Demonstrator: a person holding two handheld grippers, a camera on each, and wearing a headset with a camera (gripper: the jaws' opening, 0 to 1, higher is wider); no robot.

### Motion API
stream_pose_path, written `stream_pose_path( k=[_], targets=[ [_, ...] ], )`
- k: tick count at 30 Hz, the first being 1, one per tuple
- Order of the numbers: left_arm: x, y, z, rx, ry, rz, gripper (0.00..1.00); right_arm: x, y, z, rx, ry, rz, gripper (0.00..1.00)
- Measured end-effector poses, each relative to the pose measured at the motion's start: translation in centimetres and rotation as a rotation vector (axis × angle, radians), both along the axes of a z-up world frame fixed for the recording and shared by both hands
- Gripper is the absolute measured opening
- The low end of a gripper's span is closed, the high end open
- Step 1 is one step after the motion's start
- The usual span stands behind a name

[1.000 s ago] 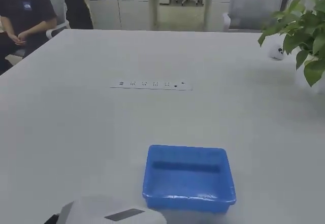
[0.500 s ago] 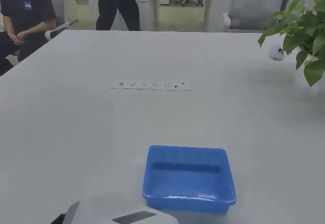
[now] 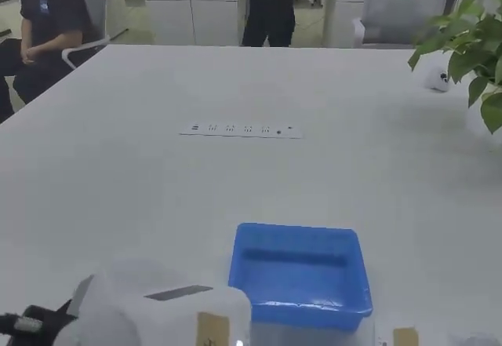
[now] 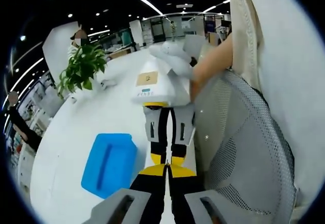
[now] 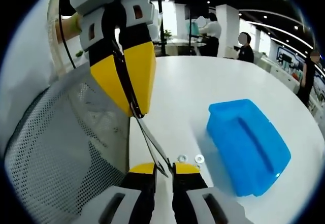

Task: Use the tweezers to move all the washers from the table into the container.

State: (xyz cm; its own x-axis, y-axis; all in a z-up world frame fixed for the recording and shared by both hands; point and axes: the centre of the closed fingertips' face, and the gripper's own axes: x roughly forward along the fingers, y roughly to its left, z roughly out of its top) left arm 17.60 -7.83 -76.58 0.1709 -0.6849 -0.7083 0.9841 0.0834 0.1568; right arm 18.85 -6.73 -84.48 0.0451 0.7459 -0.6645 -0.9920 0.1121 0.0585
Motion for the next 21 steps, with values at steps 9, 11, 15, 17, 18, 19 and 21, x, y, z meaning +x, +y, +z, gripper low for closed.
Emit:
stream_pose_path(
  k=[9, 11, 15, 17, 18, 19, 21],
  targets=[
    [0.9, 0.5, -0.4, 0.011, 0.015, 0.022, 0.0, 0.4, 1.1, -0.4, 0.003, 0.007, 0.003, 0.07],
    [1.1, 0.7, -0.5, 0.013, 0.017, 0.025, 0.0, 0.5, 1.0, -0.4, -0.003, 0.003, 0.004, 0.07],
    [1.3, 1.0, -0.4, 0.005, 0.027, 0.032, 0.0, 0.6, 1.0, -0.4, -0.001, 0.003, 0.0, 0.07],
    [1.4, 1.2, -0.5, 0.02, 0.024, 0.035, 0.0, 0.6, 0.8, -0.5, -0.004, 0.005, -0.005, 0.07],
    [1.5, 1.2, -0.5, 0.021, 0.022, 0.036, 0.0, 0.6, 0.8, -0.5, -0.004, 0.004, -0.005, 0.07],
    [1.5, 1.3, -0.6, 0.02, 0.029, 0.039, 0.0, 0.6, 0.8, -0.5, -0.002, 0.009, -0.005, 0.07],
    [1.5, 1.2, -0.5, 0.023, 0.025, 0.037, 0.0, 0.6, 0.8, -0.5, 0.003, 0.01, -0.009, 0.07]
  ],
)
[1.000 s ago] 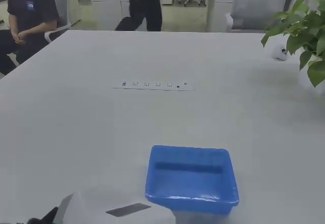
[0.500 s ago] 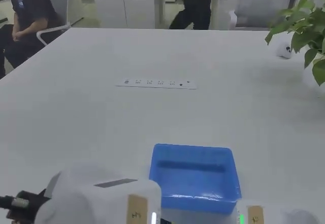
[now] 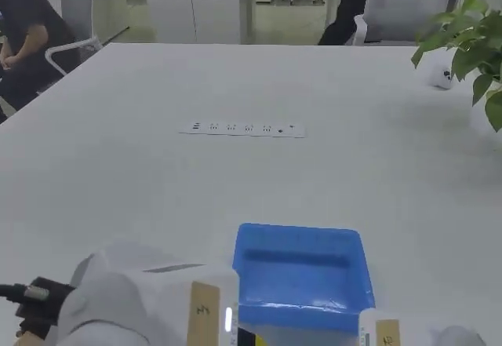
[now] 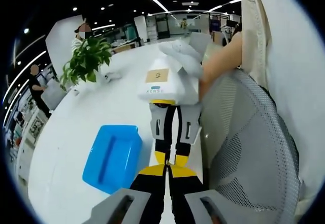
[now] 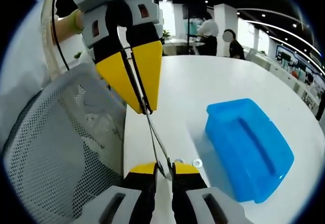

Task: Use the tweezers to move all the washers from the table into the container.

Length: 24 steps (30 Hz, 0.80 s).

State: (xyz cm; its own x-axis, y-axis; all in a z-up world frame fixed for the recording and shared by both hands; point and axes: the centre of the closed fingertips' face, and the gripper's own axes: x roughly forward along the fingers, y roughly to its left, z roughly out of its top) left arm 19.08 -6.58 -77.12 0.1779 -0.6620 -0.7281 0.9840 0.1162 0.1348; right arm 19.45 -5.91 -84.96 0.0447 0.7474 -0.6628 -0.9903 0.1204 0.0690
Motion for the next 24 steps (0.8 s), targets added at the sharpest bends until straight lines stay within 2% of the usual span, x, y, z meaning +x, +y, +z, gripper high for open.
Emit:
stream_pose_path(
  k=[2, 4, 5, 6, 7, 8, 9, 12, 13, 16, 18, 22, 24],
  targets=[
    [0.0, 0.0, 0.0, 0.001, 0.001, -0.004, 0.0, 0.0, 0.0, 0.0, 0.002, 0.005, -0.001, 0.07],
    [-0.1, -0.2, 0.0, -0.009, 0.017, -0.004, 0.0, -0.1, 0.0, 0.0, 0.003, 0.013, -0.003, 0.08],
    [-0.1, -0.4, 0.1, -0.017, 0.032, -0.006, 0.0, -0.1, 0.0, 0.0, 0.005, 0.028, -0.002, 0.1],
    [-0.1, -0.5, 0.1, -0.019, 0.044, -0.006, 0.0, -0.7, 0.1, 0.2, 0.017, 0.07, 0.011, 0.14],
    [-0.1, -0.5, 0.1, -0.016, 0.055, -0.009, 0.0, -0.8, 0.3, 0.7, 0.034, 0.075, 0.027, 0.17],
    [-0.1, -0.5, 0.1, -0.013, 0.061, -0.01, 0.0, -0.9, 0.9, 1.6, 0.076, 0.063, 0.039, 0.18],
    [0.0, -0.6, 0.1, -0.007, 0.069, -0.014, 0.0, -1.0, 0.9, 2.3, 0.084, 0.066, 0.041, 0.19],
    [0.2, -0.7, 0.1, -0.002, 0.084, -0.017, 0.0, -0.7, 1.1, 2.9, 0.072, 0.034, 0.063, 0.22],
    [0.3, -0.8, 0.1, -0.001, 0.088, -0.017, 0.0, -0.5, 1.1, 2.9, 0.057, 0.012, 0.076, 0.21],
    [0.4, -1.1, 0.1, -0.012, 0.122, 0.008, 0.0, -0.3, 1.1, 2.7, 0.035, 0.017, 0.087, 0.15],
    [0.5, -1.2, 0.1, -0.017, 0.133, 0.033, 0.0, -0.4, 1.0, 2.5, 0.02, 0.014, 0.104, 0.1],
    [0.5, -1.3, 0.1, -0.022, 0.132, 0.052, 0.0, -0.5, 0.8, 2.3, 0.007, 0.022, 0.098, 0.12],
    [0.4, -1.4, 0.0, -0.026, 0.135, 0.054, 0.0, -0.2, 0.7, 2.2, -0.001, -0.002, 0.094, 0.07]
  ],
)
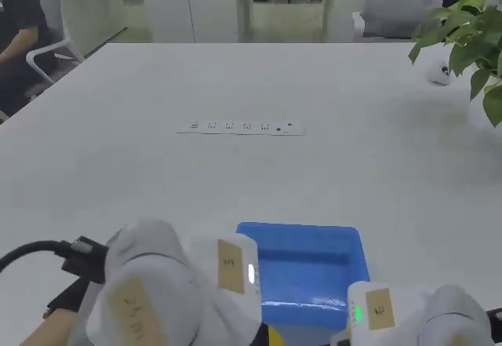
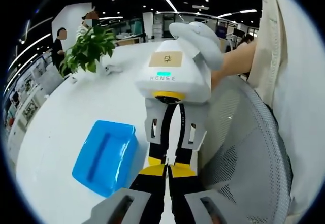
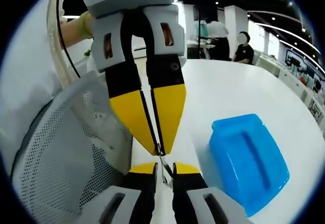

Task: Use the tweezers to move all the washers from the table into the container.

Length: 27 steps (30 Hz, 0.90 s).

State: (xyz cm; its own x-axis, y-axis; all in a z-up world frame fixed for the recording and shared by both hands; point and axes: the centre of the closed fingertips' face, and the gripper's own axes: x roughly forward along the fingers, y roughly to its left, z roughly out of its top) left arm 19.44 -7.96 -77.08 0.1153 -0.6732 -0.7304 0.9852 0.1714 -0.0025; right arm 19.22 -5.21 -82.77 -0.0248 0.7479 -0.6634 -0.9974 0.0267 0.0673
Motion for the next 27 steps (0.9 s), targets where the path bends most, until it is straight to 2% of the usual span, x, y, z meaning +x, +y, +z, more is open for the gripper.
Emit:
stream_pose_path(
  k=[1, 2, 3, 4, 6, 9, 10, 13, 14, 16, 17, 18, 20, 22, 23, 25, 27],
  targets=[
    [0.0, -0.1, -0.1, -0.006, 0.002, 0.005, 0.0, 0.4, -0.3, -0.1, -0.014, -0.027, -0.007, 0.04],
    [0.1, -0.1, -0.1, -0.013, -0.008, 0.013, 0.0, 0.3, -0.2, -0.1, -0.007, -0.008, -0.015, 0.03],
    [0.0, -0.3, 0.0, -0.046, 0.019, 0.051, 0.0, 0.2, -0.2, -0.1, -0.006, 0.018, -0.023, 0.04],
    [0.0, -0.3, 0.1, -0.067, 0.034, 0.073, 0.0, 0.2, -0.1, -0.1, -0.004, 0.024, -0.024, 0.04],
    [0.2, -0.1, 0.3, -0.111, 0.031, 0.117, 0.02, 0.5, -0.2, -0.1, 0.008, 0.018, -0.047, 0.03],
    [0.2, 0.3, 0.5, -0.167, 0.051, 0.192, 0.17, 0.8, -0.3, -0.1, 0.02, 0.038, -0.087, 0.03],
    [0.2, 0.5, 0.8, -0.207, 0.064, 0.234, 0.21, 0.9, -0.3, -0.1, 0.025, 0.041, -0.101, 0.03],
    [0.6, 1.4, 1.5, -0.308, 0.071, 0.352, 0.34, 1.1, -0.3, -0.1, 0.043, 0.054, -0.137, 0.03],
    [0.7, 1.9, 1.6, -0.346, 0.079, 0.409, 0.41, 1.2, -0.3, 0.0, 0.052, 0.064, -0.155, 0.03],
    [1.2, 3.1, 1.6, -0.383, 0.061, 0.52, 0.55, 1.5, -0.5, 0.0, 0.067, 0.08, -0.195, 0.02],
    [1.2, 3.6, 1.6, -0.393, 0.051, 0.546, 0.59, 1.5, -0.6, 0.0, 0.076, 0.096, -0.214, 0.02],
    [1.3, 4.4, 1.3, -0.394, 0.033, 0.599, 0.63, 1.7, -0.7, 0.0, 0.09, 0.114, -0.247, 0.02],
    [1.3, 5.5, 1.0, -0.394, -0.001, 0.658, 0.69, 2.0, -0.8, 0.1, 0.114, 0.151, -0.289, 0.02],
    [1.4, 6.9, 0.3, -0.368, -0.04, 0.724, 0.73, 2.4, -1.1, 0.1, 0.137, 0.194, -0.34, 0.02],
    [1.4, 7.9, -0.3, -0.335, -0.072, 0.76, 0.74, 2.6, -1.2, 0.2, 0.153, 0.225, -0.371, 0.02],
    [1.3, 8.9, -1.1, -0.279, -0.113, 0.782, 0.79, 2.6, -1.3, 0.9, 0.194, 0.249, -0.389, 0.02],
    [1.5, 9.5, -1.5, -0.252, -0.147, 0.797, 0.82, 2.7, -1.4, 1.7, 0.234, 0.275, -0.423, 0.02]
  ],
)
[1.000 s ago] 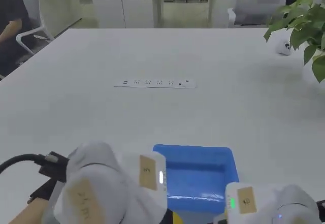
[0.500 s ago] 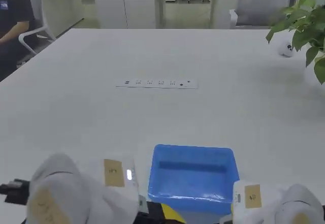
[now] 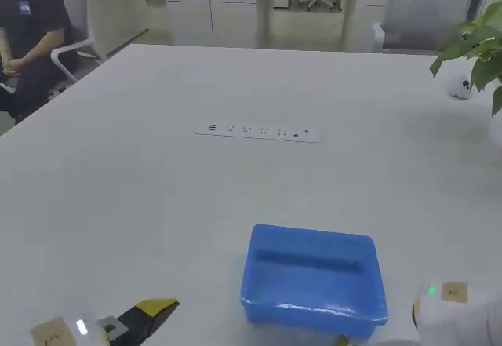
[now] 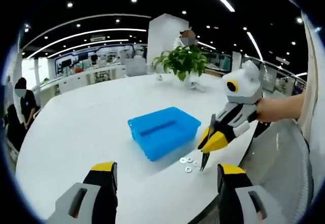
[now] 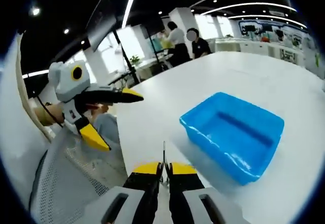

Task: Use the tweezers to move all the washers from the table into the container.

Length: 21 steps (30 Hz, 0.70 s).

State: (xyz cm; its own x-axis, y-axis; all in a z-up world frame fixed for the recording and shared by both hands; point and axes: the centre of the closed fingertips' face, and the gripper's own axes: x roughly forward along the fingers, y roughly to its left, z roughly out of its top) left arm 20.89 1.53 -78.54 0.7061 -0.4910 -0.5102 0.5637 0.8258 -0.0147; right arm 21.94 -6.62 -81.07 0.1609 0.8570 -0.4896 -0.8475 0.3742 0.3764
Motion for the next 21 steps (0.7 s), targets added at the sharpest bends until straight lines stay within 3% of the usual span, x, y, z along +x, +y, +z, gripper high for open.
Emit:
stream_pose_path(
  k=[5, 7, 10, 13, 17, 21],
  targets=[
    [1.5, -0.1, 1.7, -0.091, -0.108, 0.06, 0.88, 0.4, -0.7, 0.8, 0.028, 0.026, -0.057, 0.03],
    [1.7, 0.2, 2.1, -0.103, -0.122, 0.077, 0.93, 0.6, -1.1, 1.1, 0.025, 0.021, -0.072, 0.03],
    [1.9, 0.6, 3.2, -0.146, -0.175, 0.109, 0.97, 0.9, -1.5, 1.6, 0.037, 0.033, -0.088, 0.03],
    [2.3, 0.9, 4.6, -0.22, -0.225, 0.141, 0.98, 1.5, -1.9, 2.4, 0.043, 0.018, -0.103, 0.03],
    [2.4, 1.6, 5.2, -0.248, -0.249, 0.172, 0.99, 2.9, -2.5, 3.8, 0.053, -0.022, -0.131, 0.03],
    [2.4, 1.6, 4.7, -0.24, -0.225, 0.176, 0.97, 4.3, -2.9, 5.1, 0.076, -0.049, -0.171, 0.03]
  ],
)
